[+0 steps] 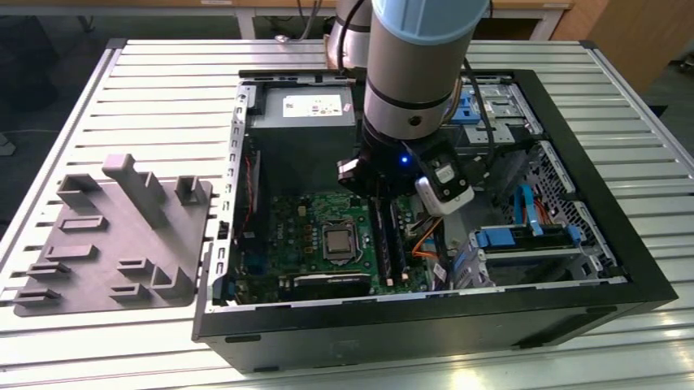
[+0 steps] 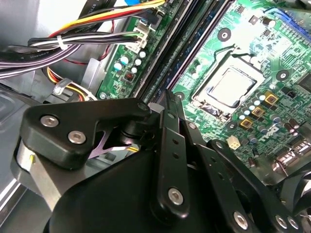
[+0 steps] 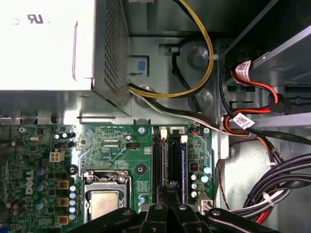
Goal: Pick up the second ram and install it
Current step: 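Press down the second ram until it locks into place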
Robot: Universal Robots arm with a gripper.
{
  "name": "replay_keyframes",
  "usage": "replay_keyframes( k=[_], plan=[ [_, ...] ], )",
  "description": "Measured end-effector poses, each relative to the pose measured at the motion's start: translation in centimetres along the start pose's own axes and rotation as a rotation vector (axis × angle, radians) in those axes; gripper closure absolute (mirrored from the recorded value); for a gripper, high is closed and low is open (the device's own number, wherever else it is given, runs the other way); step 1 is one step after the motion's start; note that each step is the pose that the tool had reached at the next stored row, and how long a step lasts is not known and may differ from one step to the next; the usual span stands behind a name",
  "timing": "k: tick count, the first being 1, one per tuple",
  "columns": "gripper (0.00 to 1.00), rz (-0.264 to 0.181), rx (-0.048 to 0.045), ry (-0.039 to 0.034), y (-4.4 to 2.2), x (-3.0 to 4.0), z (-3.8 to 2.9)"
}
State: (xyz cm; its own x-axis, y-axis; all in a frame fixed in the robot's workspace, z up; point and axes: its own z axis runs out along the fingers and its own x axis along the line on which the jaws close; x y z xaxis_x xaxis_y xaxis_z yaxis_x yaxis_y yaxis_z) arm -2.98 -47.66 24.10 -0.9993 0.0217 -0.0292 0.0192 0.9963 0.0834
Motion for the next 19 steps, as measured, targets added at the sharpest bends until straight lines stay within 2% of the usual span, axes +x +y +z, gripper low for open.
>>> replay_keyframes(
  k=[19],
  plan=[
    [0.89, 0.000, 0.0000, 0.0000, 0.72, 0.02, 0.06]
  ],
)
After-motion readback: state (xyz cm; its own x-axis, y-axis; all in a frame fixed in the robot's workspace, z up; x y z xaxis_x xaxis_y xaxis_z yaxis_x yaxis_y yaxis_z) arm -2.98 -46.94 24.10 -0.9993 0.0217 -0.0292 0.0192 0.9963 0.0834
